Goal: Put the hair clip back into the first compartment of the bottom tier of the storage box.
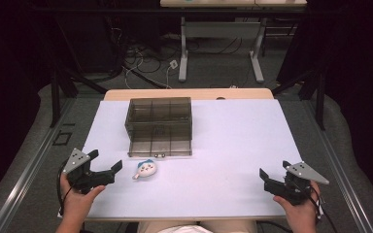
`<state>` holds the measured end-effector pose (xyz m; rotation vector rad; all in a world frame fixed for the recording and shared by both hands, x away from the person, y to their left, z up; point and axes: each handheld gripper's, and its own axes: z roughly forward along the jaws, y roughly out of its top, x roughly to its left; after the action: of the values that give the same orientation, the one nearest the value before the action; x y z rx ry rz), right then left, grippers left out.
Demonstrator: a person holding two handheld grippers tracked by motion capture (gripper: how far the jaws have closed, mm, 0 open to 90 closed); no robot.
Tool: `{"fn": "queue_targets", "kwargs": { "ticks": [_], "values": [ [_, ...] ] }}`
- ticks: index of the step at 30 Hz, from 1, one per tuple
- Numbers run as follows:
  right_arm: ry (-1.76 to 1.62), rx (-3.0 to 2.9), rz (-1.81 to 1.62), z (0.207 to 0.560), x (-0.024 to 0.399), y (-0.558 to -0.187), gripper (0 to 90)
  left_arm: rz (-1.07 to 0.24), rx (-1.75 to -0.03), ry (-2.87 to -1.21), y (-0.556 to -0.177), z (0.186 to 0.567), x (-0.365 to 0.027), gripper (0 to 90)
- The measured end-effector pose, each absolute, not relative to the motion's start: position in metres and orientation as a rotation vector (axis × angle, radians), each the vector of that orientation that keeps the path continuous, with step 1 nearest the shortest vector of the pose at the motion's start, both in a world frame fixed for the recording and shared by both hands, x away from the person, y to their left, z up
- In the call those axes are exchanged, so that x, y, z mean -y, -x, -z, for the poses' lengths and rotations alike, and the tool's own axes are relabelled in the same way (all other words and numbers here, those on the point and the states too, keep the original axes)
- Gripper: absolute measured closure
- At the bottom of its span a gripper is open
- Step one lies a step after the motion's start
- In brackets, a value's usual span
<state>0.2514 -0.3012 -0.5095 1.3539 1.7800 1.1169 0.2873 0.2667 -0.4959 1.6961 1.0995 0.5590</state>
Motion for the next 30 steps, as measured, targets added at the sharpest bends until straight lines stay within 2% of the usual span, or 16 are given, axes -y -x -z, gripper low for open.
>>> {"fn": "queue_targets", "kwargs": {
  "ticks": [13,30],
  "values": [
    [-1.360,-1.769,-1.132,0.509,0.294,-0.254,14.2,-0.529,-1.073,-1.760,-0.286,0.494,-0.252,0.5],
    [-1.361,-1.777,-1.147,0.510,0.291,-0.254,14.5,-0.500,-1.074,-1.748,-0.295,0.494,-0.223,0.5]
  ]
}}
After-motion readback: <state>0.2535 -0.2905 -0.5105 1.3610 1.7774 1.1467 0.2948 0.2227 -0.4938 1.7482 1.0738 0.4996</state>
